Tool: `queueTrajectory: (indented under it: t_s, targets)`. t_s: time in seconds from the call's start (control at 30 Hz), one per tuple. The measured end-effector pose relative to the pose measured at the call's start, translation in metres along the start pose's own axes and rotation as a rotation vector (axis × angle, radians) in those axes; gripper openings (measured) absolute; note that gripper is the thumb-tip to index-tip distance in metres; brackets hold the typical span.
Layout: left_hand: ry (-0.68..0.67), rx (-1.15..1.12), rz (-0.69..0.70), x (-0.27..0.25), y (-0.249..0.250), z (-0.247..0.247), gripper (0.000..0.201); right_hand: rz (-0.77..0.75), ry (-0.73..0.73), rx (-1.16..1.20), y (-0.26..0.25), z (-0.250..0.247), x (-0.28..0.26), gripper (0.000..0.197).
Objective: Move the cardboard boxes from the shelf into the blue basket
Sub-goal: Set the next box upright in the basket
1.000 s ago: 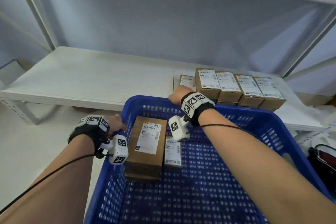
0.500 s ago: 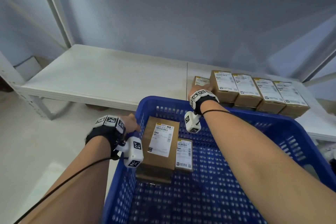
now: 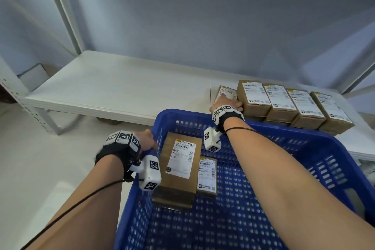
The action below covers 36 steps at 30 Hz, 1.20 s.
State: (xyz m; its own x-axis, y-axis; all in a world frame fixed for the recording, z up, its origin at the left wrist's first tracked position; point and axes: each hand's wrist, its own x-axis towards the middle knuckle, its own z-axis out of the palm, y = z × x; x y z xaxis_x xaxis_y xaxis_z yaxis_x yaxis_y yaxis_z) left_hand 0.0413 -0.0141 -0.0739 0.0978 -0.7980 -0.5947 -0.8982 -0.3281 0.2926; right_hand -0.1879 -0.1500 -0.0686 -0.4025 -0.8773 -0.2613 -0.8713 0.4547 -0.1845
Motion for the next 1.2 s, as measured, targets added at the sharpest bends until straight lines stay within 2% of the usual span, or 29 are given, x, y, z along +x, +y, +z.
queueTrajectory:
  t_s: [0.07, 0.2, 0.4, 0.53, 0.63, 0.73, 0.9, 1.03, 1.2]
  targets:
    - [0.000, -0.013, -0.020, 0.002, -0.001, 0.001, 0.048, 0.010, -0.033, 0.016, -0.001, 0.001, -0.001, 0.064]
    - [-0.013, -0.063, -0.019, 0.004, -0.002, 0.003, 0.049, 0.041, -0.109, 0.096, -0.002, 0.005, 0.005, 0.098]
    - [-0.028, -0.012, -0.021, 0.003, -0.001, 0.001, 0.048, -0.022, -0.002, 0.224, 0.002, -0.002, -0.001, 0.113]
    - [-0.008, -0.014, -0.024, 0.001, 0.000, 0.002, 0.042, -0.100, 0.101, 0.268, 0.000, -0.015, -0.016, 0.114]
    - [0.011, -0.060, -0.013, 0.003, -0.001, 0.006, 0.050, -0.137, 0.130, 0.283, 0.000, -0.030, -0.029, 0.118]
    - [0.004, -0.103, -0.035, -0.001, 0.001, 0.006, 0.050, -0.156, 0.153, 0.305, 0.003, -0.040, -0.043, 0.122]
    - [0.030, -0.010, -0.032, -0.011, 0.007, 0.002, 0.049, -0.195, 0.125, 0.343, 0.026, -0.041, -0.081, 0.122]
    - [0.070, 0.054, -0.040, -0.017, 0.013, 0.002, 0.046, -0.207, 0.122, 0.430, 0.051, -0.031, -0.117, 0.114]
    - [0.077, 0.110, -0.028, -0.024, 0.019, 0.001, 0.043, -0.140, 0.081, 0.464, 0.087, -0.009, -0.155, 0.104]
